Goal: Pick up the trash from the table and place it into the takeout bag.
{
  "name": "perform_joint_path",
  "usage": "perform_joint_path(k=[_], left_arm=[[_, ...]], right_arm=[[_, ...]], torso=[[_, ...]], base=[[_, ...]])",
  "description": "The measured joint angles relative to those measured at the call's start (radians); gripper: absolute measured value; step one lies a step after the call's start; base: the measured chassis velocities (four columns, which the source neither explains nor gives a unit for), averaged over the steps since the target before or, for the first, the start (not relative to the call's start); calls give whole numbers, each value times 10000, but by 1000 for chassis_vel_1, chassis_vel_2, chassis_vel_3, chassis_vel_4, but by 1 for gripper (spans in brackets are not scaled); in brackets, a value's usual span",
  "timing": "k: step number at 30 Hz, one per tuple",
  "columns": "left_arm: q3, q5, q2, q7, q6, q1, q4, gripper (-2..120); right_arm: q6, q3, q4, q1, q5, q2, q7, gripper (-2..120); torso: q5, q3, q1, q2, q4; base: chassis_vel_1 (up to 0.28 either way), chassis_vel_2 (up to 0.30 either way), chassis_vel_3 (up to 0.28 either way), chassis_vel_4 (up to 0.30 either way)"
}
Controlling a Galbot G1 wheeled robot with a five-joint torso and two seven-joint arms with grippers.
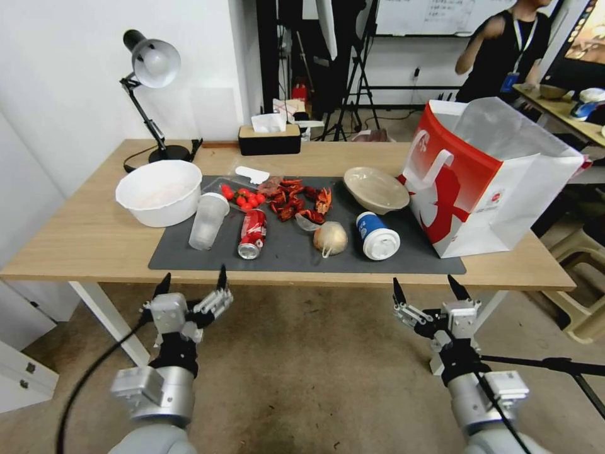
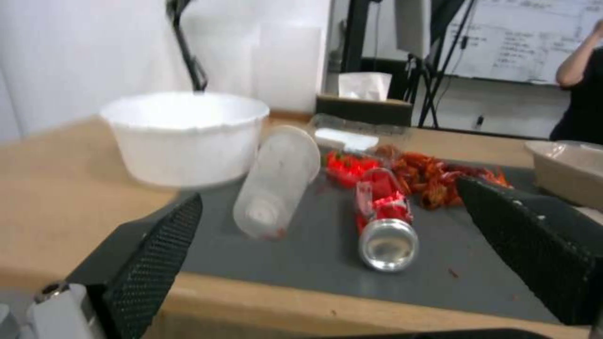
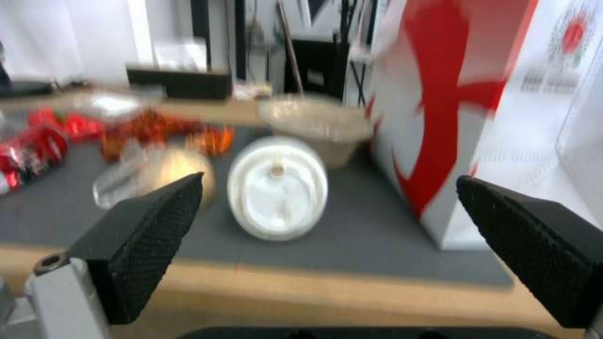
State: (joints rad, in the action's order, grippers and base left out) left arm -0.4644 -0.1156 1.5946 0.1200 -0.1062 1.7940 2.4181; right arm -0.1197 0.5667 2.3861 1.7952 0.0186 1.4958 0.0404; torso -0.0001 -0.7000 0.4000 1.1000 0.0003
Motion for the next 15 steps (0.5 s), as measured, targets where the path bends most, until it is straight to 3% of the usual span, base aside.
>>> perform_joint_path(k=[1,4,6,15], left_arm=[[-6,16,29,-24,34,0,-55,100],[153,-230,158,187,-154,-35,93,100],[205,-324,208,246,-220,-45,74,100],[133,-323,139,192,-147,-31,-32,100]], right_arm=[[303,-36,-107,11,-45,13,-100,100],[-121,31,100,-23,-2,-5,63,100],[-1038,201,537,-77,115,-36,425,100],[-1090,242,418,-117,122,-59,486,100]], torso=[[6,0,0,0,-5],[5,0,2,0,-2],[5,0,1,0,-5],[1,0,1,0,-3]], base=[[0,0,0,0],[0,0,0,0],[0,0,0,0],[0,0,0,0]])
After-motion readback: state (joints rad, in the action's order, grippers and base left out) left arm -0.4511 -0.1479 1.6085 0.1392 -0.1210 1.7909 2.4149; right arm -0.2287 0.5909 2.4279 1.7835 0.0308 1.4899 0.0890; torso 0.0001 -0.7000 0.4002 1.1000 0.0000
